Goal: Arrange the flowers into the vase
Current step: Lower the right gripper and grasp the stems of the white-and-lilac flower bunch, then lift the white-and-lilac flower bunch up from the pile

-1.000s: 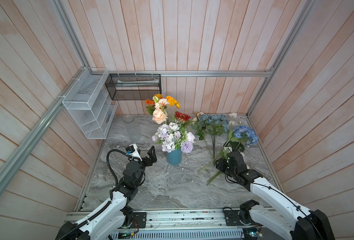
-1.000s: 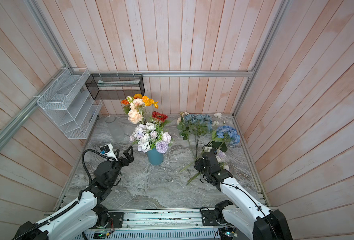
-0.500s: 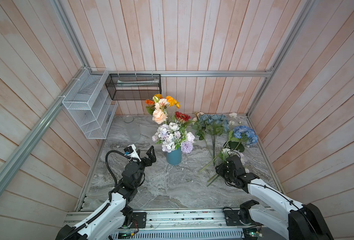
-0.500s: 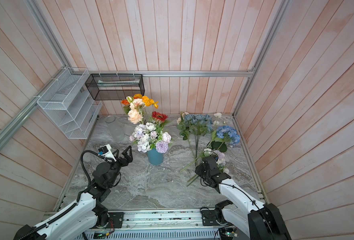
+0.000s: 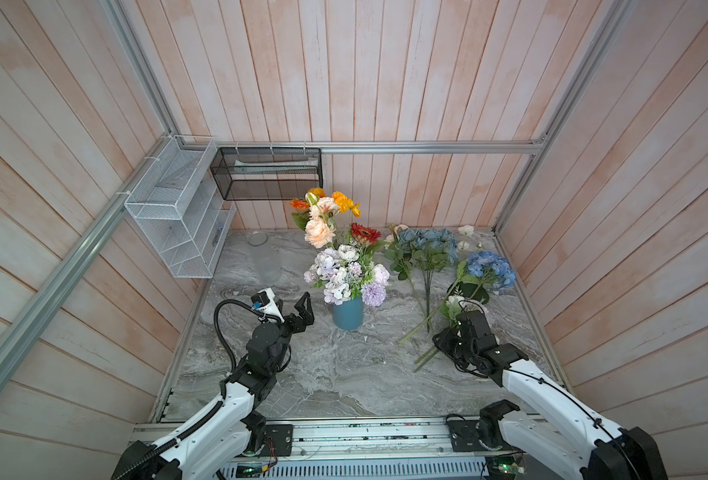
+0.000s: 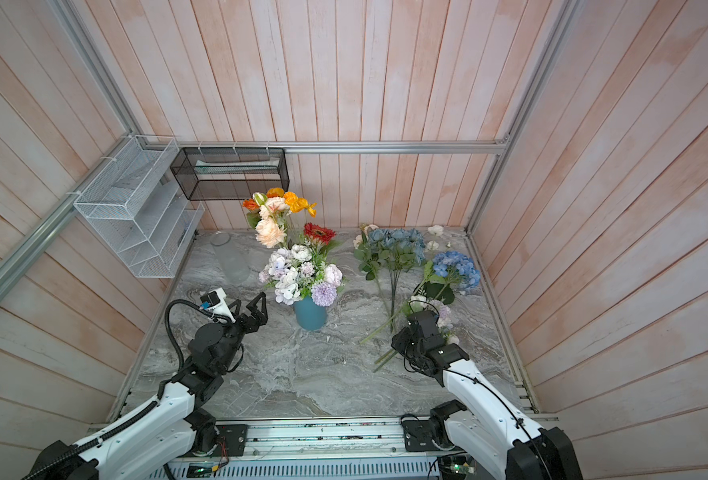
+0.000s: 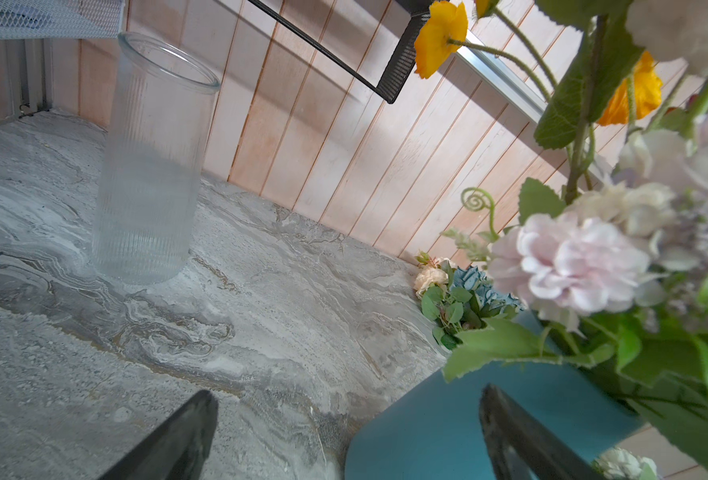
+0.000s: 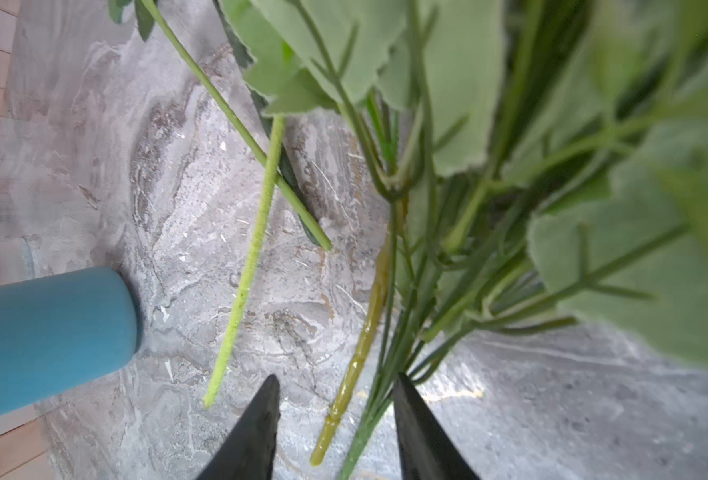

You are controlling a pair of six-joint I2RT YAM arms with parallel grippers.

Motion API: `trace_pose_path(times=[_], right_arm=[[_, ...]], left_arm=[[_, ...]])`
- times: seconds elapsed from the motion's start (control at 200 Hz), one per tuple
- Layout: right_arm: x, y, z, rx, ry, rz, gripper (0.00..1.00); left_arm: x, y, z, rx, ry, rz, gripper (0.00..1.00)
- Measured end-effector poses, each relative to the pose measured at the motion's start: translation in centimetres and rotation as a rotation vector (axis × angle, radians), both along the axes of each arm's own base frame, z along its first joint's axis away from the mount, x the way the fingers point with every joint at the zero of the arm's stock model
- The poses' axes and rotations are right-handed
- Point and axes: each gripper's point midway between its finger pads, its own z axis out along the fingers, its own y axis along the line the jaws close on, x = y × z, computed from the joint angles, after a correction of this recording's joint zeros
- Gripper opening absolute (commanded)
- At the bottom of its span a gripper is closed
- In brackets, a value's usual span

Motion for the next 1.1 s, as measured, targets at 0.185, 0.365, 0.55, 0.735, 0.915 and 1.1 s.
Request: trace_pose_path(times=[0.185, 0.365, 0.55, 0.735, 0.915, 1.1], right_arm=[[-0.7, 0.2, -1.5, 0.027, 0.044, -0.016, 0.45], [-0.5, 0.2, -3.0, 0.042, 0.046, -0.041, 0.43], [1.3, -0.2, -3.1, 0.025, 0.0, -0.062, 0.34], [2.3, -0.8, -3.4, 0.006, -0.02, -0.069, 0.14], [2.7, -1.0, -2.6, -0.006, -0.048, -0.055, 0.0], [4.0, -1.1, 0.9, -0.036, -0.13, -0.038, 0.0]], left_arm=[[-0.4, 0.2, 0.2, -0.005, -0.012, 0.0, 1.0], [-0.6, 0.3, 0.6, -0.009, -0.02, -0.001, 1.0], [-0.8, 0.3, 0.4, -0.005, -0.01, -0.002, 1.0], [-0.8, 0.4, 0.3, -0.002, -0.004, -0.003, 1.0], [-0.8, 0.3, 0.2, -0.002, -0.003, -0.003, 1.0], [-0.7, 0.1, -0.5, 0.007, 0.018, -0.012, 1.0]])
